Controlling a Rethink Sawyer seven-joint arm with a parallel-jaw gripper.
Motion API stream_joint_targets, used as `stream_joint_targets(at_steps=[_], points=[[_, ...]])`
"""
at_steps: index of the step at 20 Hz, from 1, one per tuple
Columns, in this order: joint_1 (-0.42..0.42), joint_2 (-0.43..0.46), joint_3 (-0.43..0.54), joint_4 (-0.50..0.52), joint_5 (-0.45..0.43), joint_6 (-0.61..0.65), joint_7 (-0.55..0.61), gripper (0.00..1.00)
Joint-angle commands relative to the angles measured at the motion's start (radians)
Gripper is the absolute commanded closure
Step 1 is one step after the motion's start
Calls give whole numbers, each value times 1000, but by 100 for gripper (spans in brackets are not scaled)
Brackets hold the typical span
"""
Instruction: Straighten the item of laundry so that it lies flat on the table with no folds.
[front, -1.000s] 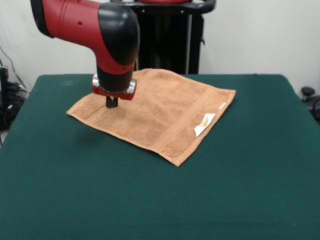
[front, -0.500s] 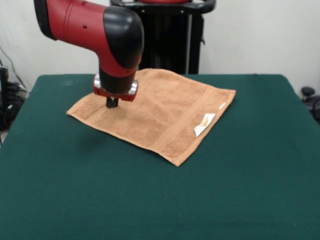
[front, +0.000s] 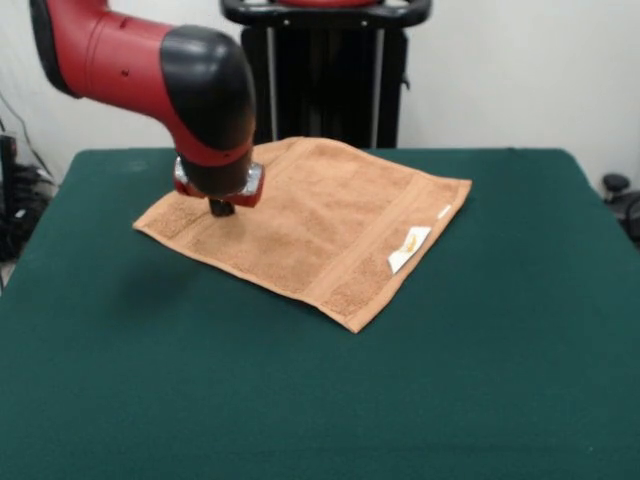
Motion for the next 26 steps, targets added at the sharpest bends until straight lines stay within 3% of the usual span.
stream_joint_targets(at_steps=[1, 9, 16, 26], points=[[-133, 338, 287, -350, -76, -623, -75, 100], [-170, 339, 352, -403, -126, -493, -92, 100], [-153, 293, 339, -395, -149, -444, -2, 100], [-183, 177, 414, -372, -141, -327, -100, 100]])
